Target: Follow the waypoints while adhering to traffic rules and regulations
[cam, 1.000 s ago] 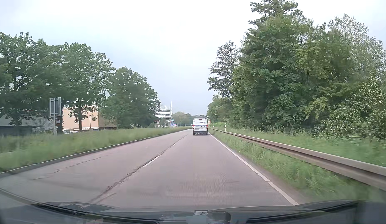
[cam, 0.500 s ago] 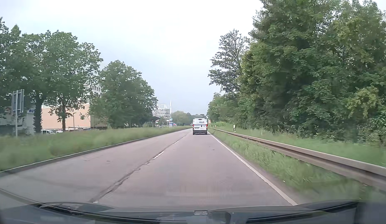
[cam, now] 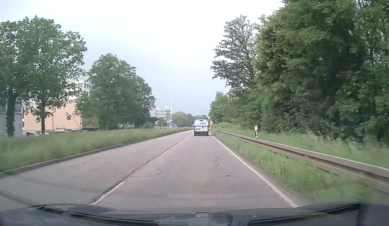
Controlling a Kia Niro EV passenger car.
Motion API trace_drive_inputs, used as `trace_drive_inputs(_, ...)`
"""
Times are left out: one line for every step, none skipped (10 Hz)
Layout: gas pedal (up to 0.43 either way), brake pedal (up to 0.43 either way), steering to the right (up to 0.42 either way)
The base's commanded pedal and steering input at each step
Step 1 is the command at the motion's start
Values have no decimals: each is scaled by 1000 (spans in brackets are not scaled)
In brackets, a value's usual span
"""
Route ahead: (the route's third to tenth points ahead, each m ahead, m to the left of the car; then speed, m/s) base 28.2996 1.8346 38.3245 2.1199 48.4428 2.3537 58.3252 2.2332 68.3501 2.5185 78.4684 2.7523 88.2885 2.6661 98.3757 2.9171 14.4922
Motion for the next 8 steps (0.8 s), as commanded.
trace_drive_inputs(169,0,-1)
trace_drive_inputs(169,0,-1)
trace_drive_inputs(169,0,-1)
trace_drive_inputs(169,0,-1)
trace_drive_inputs(169,0,-1)
trace_drive_inputs(169,0,-1)
trace_drive_inputs(169,0,-1)
trace_drive_inputs(169,0,-1)
